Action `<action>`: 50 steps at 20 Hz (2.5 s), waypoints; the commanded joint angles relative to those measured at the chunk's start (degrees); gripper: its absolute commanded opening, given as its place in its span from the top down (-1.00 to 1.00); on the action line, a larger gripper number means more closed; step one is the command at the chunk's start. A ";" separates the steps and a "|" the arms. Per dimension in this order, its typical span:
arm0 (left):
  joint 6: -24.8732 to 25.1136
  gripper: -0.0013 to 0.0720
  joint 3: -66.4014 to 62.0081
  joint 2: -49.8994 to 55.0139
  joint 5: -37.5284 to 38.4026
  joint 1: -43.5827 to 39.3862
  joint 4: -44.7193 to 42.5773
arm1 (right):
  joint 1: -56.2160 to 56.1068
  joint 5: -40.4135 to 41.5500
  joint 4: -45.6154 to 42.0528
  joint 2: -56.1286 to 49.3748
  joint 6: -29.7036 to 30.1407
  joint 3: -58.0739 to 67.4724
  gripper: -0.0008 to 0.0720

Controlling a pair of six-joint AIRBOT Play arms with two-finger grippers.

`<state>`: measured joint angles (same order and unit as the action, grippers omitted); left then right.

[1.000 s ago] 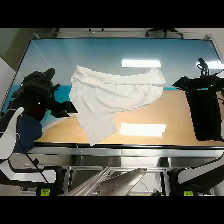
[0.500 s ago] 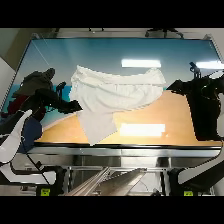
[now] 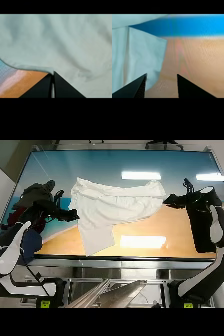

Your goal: Fold the shirts.

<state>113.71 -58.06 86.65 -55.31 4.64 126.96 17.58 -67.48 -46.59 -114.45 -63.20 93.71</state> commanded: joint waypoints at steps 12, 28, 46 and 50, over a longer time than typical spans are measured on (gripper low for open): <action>0.74 0.93 -0.11 -0.04 0.92 2.19 0.09 | -4.85 -3.50 0.09 -7.45 -1.86 7.67 0.81; 2.62 0.93 -39.98 -36.79 -8.20 6.54 1.99 | 6.75 -3.04 30.32 52.98 15.41 9.38 0.92; 5.25 0.93 -32.35 -12.94 -13.40 4.48 4.50 | 0.28 9.90 3.65 45.22 8.00 -17.25 0.93; 6.23 0.93 -31.87 3.98 -7.85 1.07 2.29 | -3.23 20.41 4.81 29.03 10.71 -19.41 0.92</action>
<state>119.24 -90.85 79.75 -66.67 8.88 131.48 16.64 -54.17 -42.59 -75.31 -54.33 76.95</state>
